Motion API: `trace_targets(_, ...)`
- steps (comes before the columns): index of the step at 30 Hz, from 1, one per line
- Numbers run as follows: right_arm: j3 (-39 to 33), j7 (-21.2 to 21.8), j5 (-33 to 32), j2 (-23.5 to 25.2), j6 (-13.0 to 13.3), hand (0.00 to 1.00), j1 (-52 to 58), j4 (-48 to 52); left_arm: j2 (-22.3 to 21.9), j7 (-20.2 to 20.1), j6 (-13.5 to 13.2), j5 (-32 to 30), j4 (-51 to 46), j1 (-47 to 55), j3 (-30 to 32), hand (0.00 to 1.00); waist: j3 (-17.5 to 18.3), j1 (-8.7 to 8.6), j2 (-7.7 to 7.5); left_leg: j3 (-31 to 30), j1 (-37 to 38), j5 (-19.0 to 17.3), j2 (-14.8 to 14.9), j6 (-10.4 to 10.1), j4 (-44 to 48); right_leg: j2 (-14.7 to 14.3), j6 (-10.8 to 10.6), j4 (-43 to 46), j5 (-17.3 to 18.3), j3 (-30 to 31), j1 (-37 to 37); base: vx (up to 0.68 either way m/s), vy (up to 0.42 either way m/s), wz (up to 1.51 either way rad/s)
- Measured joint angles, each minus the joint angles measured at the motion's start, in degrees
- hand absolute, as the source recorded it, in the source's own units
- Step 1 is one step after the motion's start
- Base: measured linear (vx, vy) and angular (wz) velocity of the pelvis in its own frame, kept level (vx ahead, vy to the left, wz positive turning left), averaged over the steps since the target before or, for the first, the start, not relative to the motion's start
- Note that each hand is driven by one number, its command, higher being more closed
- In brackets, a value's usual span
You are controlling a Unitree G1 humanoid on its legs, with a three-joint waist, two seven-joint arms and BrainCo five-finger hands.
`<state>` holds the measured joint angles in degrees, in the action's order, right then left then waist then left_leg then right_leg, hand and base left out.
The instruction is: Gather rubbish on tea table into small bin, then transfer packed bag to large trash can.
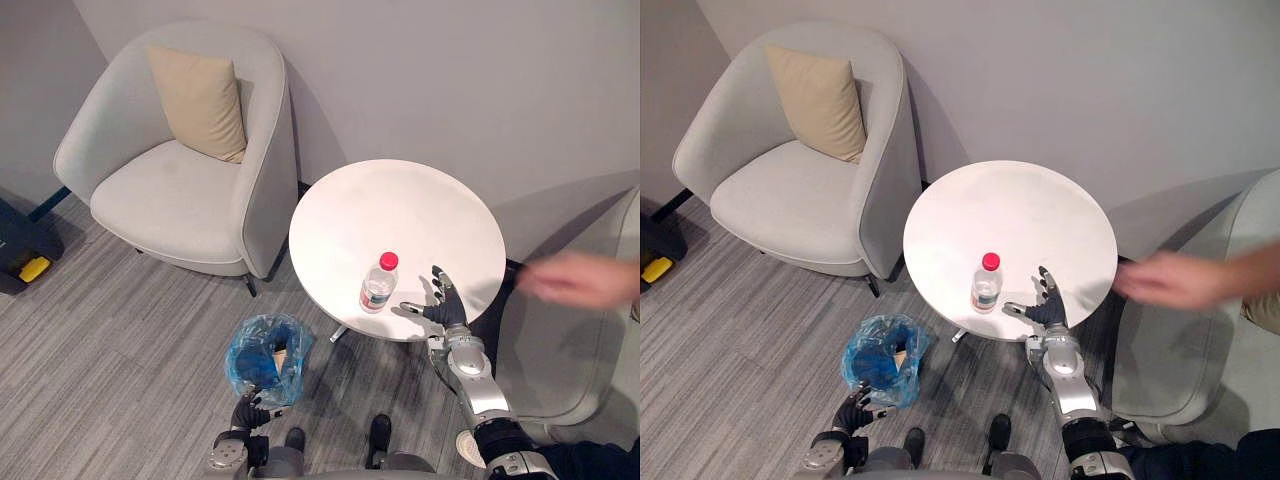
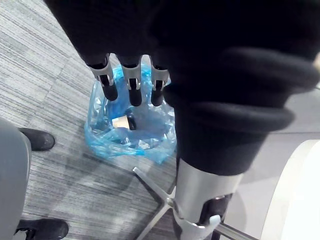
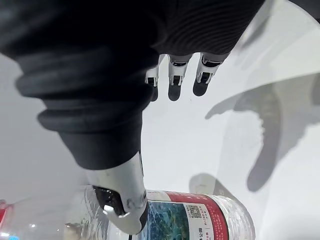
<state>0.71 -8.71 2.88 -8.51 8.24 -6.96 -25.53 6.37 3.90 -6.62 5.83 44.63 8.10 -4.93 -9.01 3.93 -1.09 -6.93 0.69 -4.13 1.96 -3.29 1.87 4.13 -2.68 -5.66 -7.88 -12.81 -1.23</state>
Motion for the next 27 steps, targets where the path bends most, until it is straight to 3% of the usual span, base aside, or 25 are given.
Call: trace_targets(27, 3.83, 2.07, -1.37, 0.64, 0.00, 0.00, 2.31, -0.13, -0.03, 0.04, 0.04, -0.04, 0.95, 1.30, 0.76, 0.00, 1.47, 0.06, -0.76, -3.21, 1.01, 1.65, -0.28, 0.03, -2.02, 0.56, -0.49, -0.01, 0.56, -3.62, 1.89, -0.01, -0.002, 0.06)
